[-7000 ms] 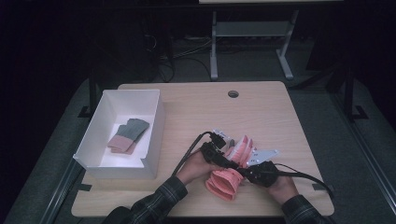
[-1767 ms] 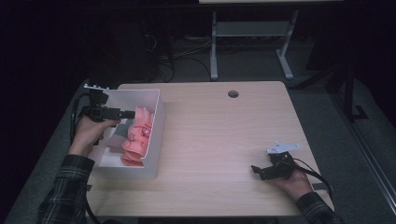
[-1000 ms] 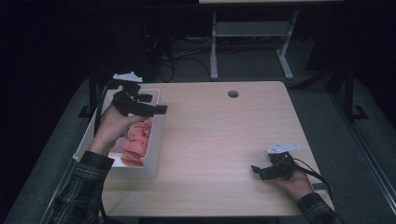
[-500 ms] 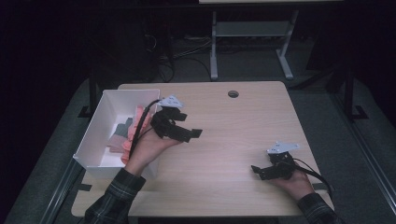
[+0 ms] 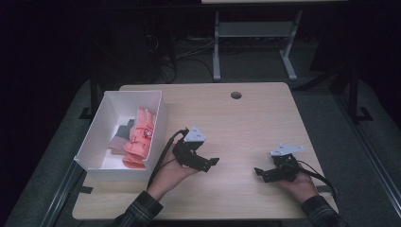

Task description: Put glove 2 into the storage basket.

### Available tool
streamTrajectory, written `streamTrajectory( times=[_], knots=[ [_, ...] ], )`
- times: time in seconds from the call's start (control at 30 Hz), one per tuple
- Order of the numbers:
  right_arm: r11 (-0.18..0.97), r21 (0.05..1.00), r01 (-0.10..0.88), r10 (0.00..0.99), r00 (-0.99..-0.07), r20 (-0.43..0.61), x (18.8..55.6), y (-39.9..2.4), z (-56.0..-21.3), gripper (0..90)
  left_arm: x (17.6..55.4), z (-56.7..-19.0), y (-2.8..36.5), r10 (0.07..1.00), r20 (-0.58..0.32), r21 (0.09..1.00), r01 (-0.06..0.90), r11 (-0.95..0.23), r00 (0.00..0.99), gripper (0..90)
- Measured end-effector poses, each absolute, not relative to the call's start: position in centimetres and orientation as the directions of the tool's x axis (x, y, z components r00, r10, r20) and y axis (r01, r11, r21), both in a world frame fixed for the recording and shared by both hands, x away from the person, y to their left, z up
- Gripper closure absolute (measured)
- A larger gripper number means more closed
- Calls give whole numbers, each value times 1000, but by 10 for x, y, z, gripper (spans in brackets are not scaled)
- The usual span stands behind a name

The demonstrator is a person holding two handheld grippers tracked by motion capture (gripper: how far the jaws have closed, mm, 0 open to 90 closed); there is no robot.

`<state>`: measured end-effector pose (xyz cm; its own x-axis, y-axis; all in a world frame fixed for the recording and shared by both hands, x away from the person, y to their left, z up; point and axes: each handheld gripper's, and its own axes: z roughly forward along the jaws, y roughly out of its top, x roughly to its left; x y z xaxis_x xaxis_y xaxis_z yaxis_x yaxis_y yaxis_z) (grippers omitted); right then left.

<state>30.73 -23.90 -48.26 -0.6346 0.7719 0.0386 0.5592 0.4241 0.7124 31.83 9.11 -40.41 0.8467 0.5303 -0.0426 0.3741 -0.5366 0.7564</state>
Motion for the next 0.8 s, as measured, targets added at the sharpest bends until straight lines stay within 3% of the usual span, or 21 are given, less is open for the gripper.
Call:
streamTrajectory(
  times=[0.5,0.8],
  knots=[
    [424,712,559,772,-634,39,307,-239,-483,67,316,-465,82,540,-25,718,391,-576,841,137],
    [426,714,556,771,-636,35,308,-239,-483,67,314,-475,78,528,-15,696,388,-604,849,136]
  ],
)
